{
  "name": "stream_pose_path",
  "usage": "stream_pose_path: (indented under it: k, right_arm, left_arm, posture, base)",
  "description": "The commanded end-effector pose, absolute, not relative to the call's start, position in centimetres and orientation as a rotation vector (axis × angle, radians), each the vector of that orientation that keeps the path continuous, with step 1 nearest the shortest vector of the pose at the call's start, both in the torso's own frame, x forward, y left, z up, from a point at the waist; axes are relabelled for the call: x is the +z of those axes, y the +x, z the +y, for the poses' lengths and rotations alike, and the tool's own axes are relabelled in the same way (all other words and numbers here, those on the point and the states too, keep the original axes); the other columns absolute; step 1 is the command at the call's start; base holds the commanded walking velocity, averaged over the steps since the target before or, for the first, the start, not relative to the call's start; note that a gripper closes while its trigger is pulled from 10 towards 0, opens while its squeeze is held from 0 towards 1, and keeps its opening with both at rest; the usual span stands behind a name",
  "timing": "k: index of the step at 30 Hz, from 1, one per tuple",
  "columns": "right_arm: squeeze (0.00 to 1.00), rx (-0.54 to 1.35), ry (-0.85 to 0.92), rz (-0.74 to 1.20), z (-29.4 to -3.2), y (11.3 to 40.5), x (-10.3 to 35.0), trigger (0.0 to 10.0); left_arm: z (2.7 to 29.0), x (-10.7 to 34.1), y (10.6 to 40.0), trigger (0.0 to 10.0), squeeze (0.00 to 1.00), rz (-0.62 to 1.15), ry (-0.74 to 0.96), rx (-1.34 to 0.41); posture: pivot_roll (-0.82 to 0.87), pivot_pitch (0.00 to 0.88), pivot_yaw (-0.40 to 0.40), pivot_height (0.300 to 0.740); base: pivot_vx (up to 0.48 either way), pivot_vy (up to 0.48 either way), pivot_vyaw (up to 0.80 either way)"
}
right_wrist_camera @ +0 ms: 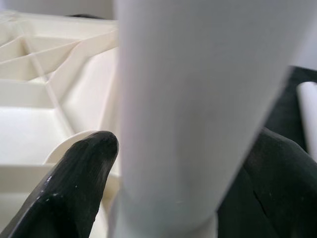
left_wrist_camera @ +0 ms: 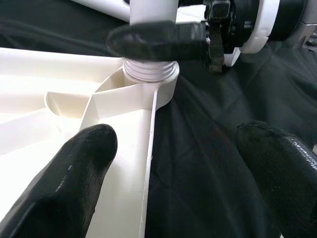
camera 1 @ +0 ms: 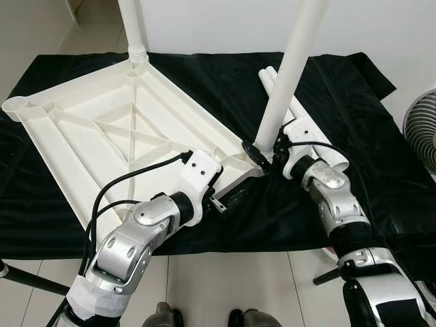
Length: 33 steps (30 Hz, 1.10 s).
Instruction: Building children table
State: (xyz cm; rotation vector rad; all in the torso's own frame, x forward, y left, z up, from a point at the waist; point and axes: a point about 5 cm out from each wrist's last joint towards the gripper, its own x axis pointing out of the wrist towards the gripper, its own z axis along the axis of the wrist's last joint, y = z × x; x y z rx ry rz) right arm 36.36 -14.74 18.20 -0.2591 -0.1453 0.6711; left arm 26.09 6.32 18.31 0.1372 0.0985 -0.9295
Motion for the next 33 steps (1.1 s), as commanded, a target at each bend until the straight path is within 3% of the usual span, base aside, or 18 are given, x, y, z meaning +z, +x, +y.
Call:
stream_pose_path:
  k: [1, 2, 3, 4, 5, 6, 7, 18, 24, 33]
  right_arm:
    - [0.00, 0.691, -0.283, -0.140, -14.8, 36.4, 18.2, 10.0]
    - [0.00, 0.705, -0.299, -0.132, -14.9, 36.7, 18.3, 9.1]
    - [0.00, 0.721, -0.304, -0.120, -14.9, 36.8, 18.2, 7.1]
    - [0.00, 0.721, -0.304, -0.120, -14.9, 36.8, 18.2, 7.1]
    - [0.00, 0.723, -0.313, -0.111, -15.0, 37.0, 18.2, 5.0]
    - [0.00, 0.723, -0.313, -0.111, -15.0, 37.0, 18.2, 5.0]
    - [0.00, 0.737, -0.311, -0.099, -15.1, 37.1, 18.1, 0.0]
    - [0.00, 0.721, -0.245, -0.037, -15.5, 37.0, 17.1, 0.0]
    - [0.00, 0.659, -0.156, -0.025, -14.3, 36.5, 16.9, 0.0]
    - [0.00, 0.375, -0.036, -0.055, -12.1, 34.7, 17.3, 0.0]
  left_arm:
    - [6.2, 18.1, 26.2, 10.0, 0.00, 0.104, 0.149, -0.917]
    - [6.1, 18.0, 26.1, 10.0, 0.00, 0.105, 0.153, -0.923]
    - [6.0, 18.0, 26.1, 10.0, 0.00, 0.106, 0.155, -0.928]
    - [6.0, 18.0, 26.1, 10.0, 0.00, 0.106, 0.155, -0.928]
    - [5.9, 18.0, 26.1, 10.0, 0.00, 0.106, 0.157, -0.933]
    - [5.9, 18.0, 26.1, 10.0, 0.00, 0.106, 0.157, -0.933]
    - [5.8, 18.0, 26.1, 10.0, 0.00, 0.105, 0.158, -0.936]
    - [5.7, 18.0, 26.2, 10.0, 0.00, 0.105, 0.156, -0.936]
    - [5.7, 18.0, 26.4, 10.0, 0.00, 0.101, 0.153, -0.927]
    - [5.6, 18.1, 26.5, 10.0, 0.00, 0.093, 0.141, -0.916]
  posture:
    - [-0.09, 0.101, 0.017, 0.740]
    - [-0.09, 0.102, 0.019, 0.740]
    - [-0.09, 0.102, 0.019, 0.740]
    - [-0.09, 0.102, 0.019, 0.740]
    - [-0.09, 0.102, 0.019, 0.740]
    - [-0.09, 0.102, 0.019, 0.740]
    - [-0.09, 0.103, 0.019, 0.740]
    - [-0.09, 0.113, 0.015, 0.740]
    - [-0.10, 0.116, 0.007, 0.740]
    - [-0.12, 0.140, 0.002, 0.740]
  base:
    - [0.000, 0.000, 0.00]
    - [0.000, 0.000, 0.00]
    - [0.000, 0.000, 0.00]
    - [0.000, 0.000, 0.00]
    - [0.000, 0.000, 0.00]
    - [0.000, 0.000, 0.00]
    - [0.000, 0.000, 0.00]
    - [0.000, 0.000, 0.00]
    - [0.000, 0.000, 0.00]
    - [0.000, 0.000, 0.00]
